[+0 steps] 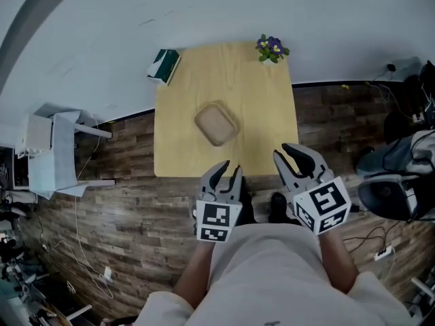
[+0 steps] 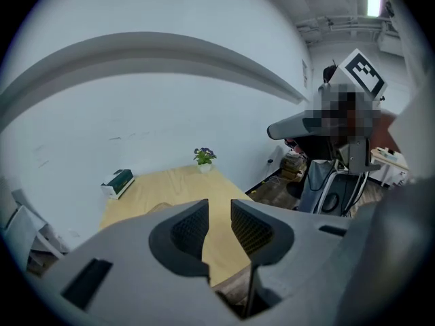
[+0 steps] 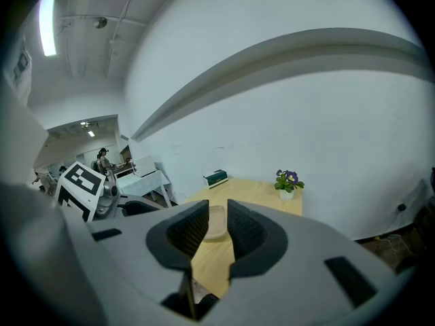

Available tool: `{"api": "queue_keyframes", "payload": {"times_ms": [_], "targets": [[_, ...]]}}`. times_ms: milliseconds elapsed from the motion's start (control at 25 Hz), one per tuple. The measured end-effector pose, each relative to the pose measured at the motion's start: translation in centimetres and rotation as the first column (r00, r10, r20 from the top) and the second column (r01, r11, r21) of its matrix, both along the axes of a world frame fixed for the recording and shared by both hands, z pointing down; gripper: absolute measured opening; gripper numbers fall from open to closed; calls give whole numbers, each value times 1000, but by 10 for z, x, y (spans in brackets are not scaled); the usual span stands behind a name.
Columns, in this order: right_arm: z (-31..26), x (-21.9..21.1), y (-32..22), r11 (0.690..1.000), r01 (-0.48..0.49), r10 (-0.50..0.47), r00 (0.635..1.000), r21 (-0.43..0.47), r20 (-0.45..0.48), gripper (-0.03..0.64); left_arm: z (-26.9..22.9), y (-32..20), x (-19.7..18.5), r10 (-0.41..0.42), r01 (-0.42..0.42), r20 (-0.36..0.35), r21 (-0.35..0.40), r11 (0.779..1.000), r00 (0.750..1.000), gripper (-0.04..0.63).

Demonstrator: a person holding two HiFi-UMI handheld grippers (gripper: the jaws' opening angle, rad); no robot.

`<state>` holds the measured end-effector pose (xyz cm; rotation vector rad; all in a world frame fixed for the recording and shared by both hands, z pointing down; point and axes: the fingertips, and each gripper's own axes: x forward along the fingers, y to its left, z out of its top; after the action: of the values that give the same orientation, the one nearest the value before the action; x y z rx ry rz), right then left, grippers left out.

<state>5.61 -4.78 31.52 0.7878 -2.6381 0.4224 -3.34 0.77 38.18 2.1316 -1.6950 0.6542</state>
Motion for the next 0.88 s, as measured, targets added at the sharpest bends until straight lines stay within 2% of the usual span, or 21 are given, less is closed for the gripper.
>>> {"api": "queue_keyframes", "payload": {"times_ms": [360,880], "targets": [[13,-36,-12,997,-76,75,996,-20,-46,78,44,-31,-36,124,-120,47,-91,989,991,89],[38,-52,-24,974,-218,210,971,-58,-115,78,104,-53,-52,294,-269,96,-212,940,951,89]]}}
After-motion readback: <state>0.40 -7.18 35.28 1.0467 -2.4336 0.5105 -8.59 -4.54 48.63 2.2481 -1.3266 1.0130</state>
